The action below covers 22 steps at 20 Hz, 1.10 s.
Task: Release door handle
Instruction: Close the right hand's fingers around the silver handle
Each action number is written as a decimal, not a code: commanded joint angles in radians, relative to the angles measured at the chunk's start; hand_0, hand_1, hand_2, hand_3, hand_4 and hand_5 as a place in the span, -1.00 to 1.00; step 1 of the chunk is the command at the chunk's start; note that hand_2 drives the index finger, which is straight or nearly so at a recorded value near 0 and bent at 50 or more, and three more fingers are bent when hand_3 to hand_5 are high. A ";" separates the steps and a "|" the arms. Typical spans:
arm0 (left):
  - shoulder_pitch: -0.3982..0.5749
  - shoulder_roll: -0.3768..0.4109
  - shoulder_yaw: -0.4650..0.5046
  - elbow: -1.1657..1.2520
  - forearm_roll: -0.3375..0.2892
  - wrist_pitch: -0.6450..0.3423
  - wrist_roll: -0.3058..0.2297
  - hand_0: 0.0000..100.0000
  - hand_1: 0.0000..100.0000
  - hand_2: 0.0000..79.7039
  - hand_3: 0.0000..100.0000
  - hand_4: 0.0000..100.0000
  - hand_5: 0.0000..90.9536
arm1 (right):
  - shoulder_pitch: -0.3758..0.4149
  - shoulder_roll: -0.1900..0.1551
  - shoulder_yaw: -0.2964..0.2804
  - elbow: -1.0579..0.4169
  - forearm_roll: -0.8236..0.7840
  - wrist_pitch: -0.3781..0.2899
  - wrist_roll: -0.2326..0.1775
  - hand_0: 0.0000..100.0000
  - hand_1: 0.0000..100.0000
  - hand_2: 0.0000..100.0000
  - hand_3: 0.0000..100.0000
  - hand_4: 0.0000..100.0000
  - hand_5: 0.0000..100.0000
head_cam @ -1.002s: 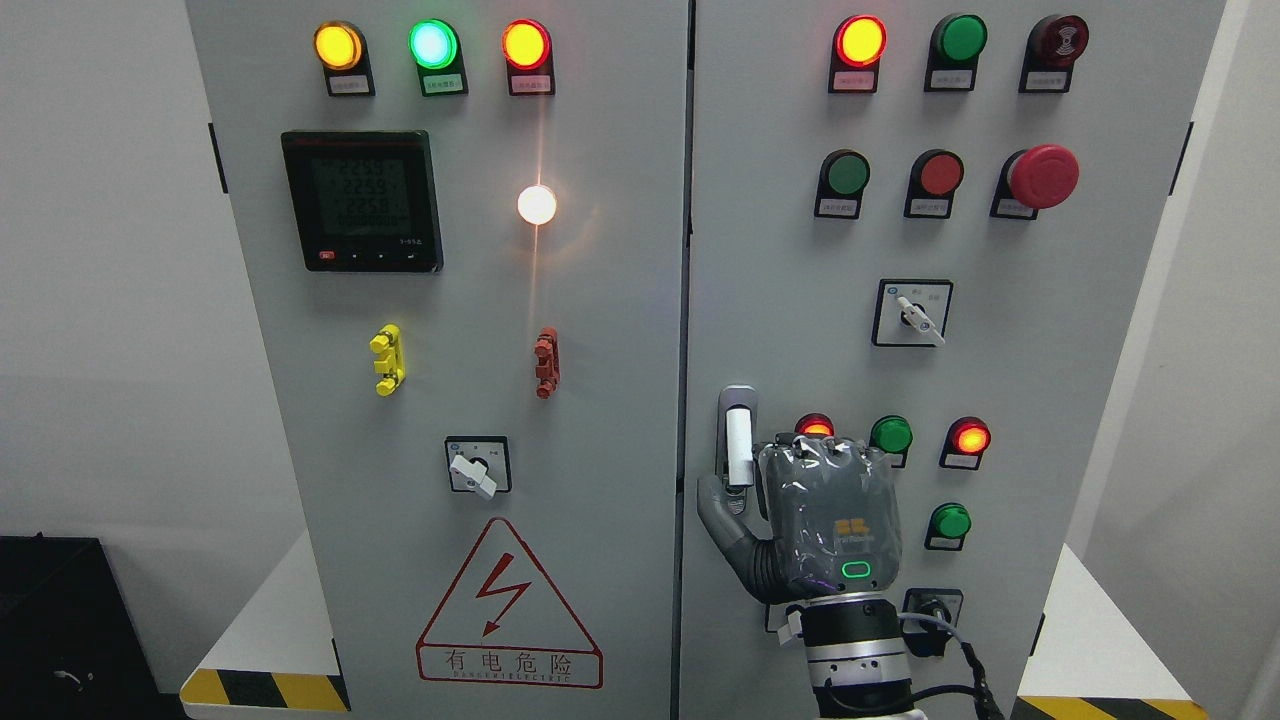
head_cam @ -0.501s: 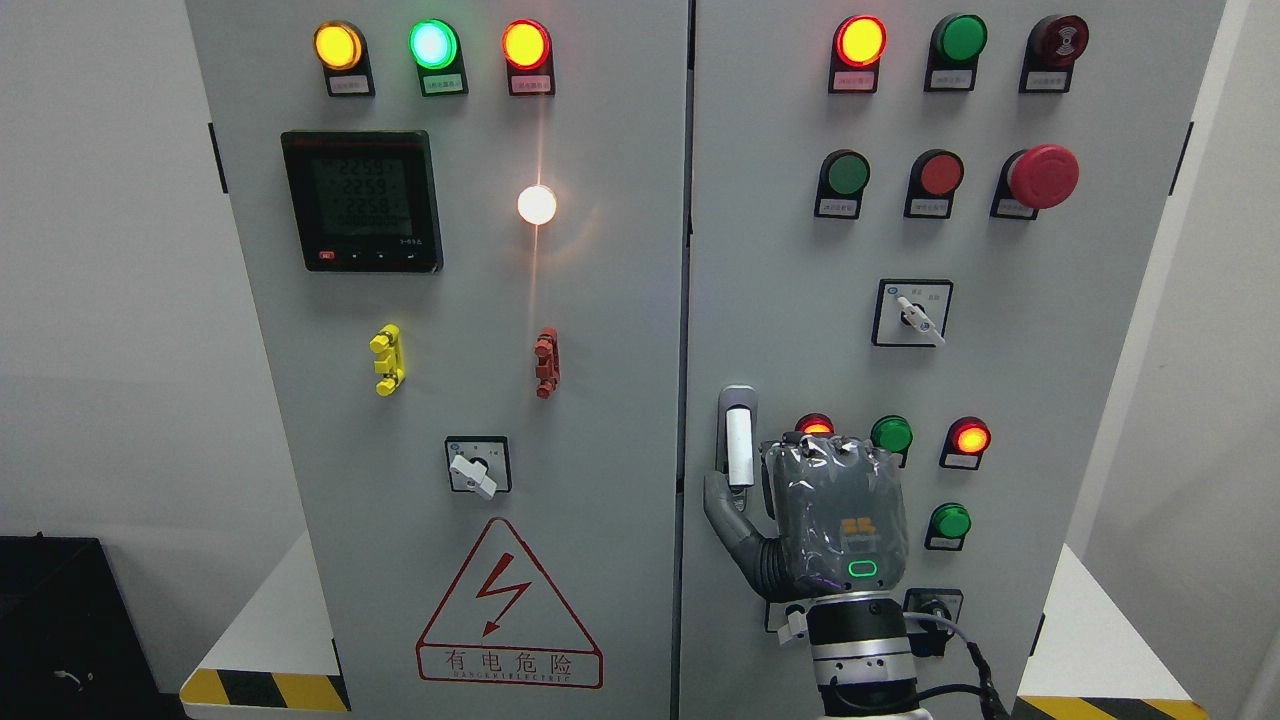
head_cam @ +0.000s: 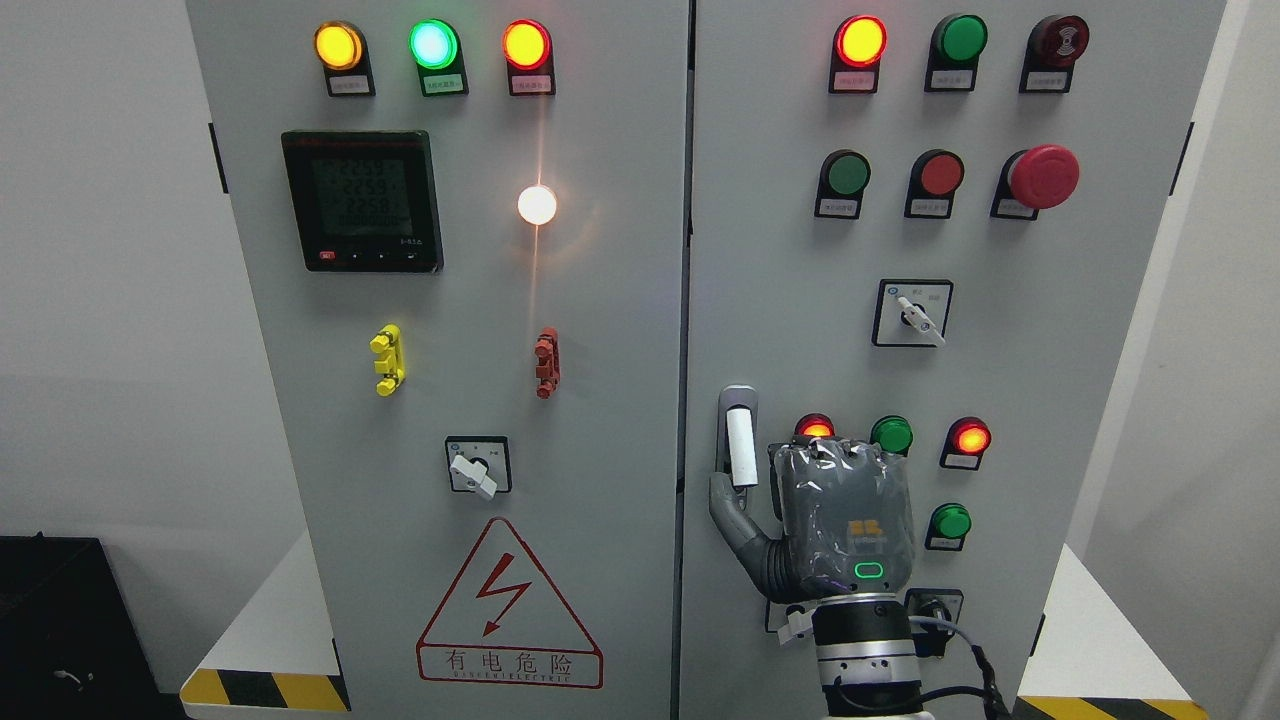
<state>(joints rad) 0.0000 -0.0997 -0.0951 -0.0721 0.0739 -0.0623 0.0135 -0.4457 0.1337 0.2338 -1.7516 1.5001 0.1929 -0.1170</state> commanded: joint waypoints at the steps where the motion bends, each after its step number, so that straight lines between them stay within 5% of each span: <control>1: 0.017 0.000 0.000 0.000 0.001 -0.001 0.000 -0.76 0.11 -1.00 -1.00 -1.00 -1.00 | 0.004 0.000 -0.004 -0.002 0.000 0.002 0.002 -0.08 -0.20 1.00 1.00 1.00 1.00; 22: 0.017 0.000 0.000 0.000 0.001 -0.001 0.000 -0.76 0.11 -1.00 -1.00 -1.00 -1.00 | 0.022 0.001 -0.004 -0.011 -0.003 0.003 -0.003 0.15 -0.31 1.00 1.00 1.00 1.00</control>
<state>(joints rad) 0.0000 -0.0997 -0.0951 -0.0721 0.0744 -0.0623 0.0135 -0.4338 0.1343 0.2314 -1.7575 1.4981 0.1946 -0.1162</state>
